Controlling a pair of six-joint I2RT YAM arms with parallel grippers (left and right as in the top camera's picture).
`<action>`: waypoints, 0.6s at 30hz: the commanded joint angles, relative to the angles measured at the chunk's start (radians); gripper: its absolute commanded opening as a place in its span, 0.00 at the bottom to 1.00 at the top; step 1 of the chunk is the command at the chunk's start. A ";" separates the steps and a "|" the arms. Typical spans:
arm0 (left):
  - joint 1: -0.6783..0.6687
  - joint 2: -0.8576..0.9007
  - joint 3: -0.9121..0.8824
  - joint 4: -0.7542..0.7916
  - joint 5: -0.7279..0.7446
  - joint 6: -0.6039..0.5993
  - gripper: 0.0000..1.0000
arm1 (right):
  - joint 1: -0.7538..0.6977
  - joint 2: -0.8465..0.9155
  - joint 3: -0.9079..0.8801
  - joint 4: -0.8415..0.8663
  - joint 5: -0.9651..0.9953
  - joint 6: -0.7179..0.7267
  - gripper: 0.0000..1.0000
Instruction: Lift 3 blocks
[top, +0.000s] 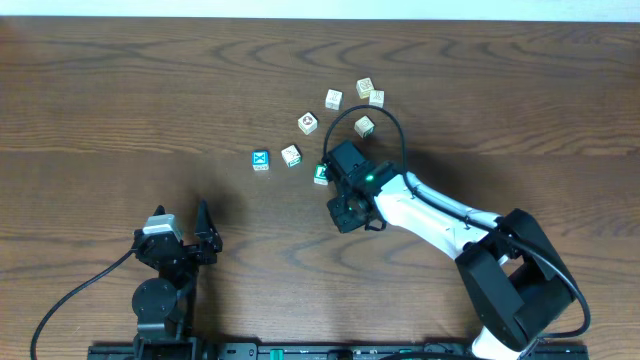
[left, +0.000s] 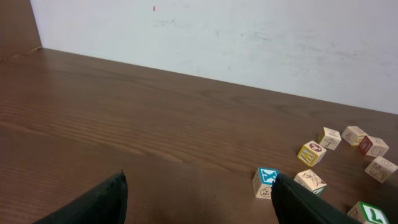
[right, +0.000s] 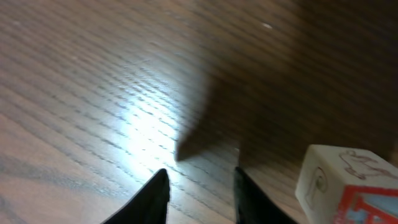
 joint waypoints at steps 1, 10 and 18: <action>-0.003 0.000 -0.015 -0.044 -0.010 -0.009 0.74 | 0.018 0.006 0.002 0.011 0.047 0.011 0.38; -0.003 0.000 -0.015 -0.044 -0.010 -0.009 0.74 | 0.016 0.006 0.094 0.025 0.102 0.023 0.77; -0.003 0.000 -0.015 -0.044 -0.010 -0.008 0.75 | 0.015 0.007 0.212 0.075 0.106 0.087 0.77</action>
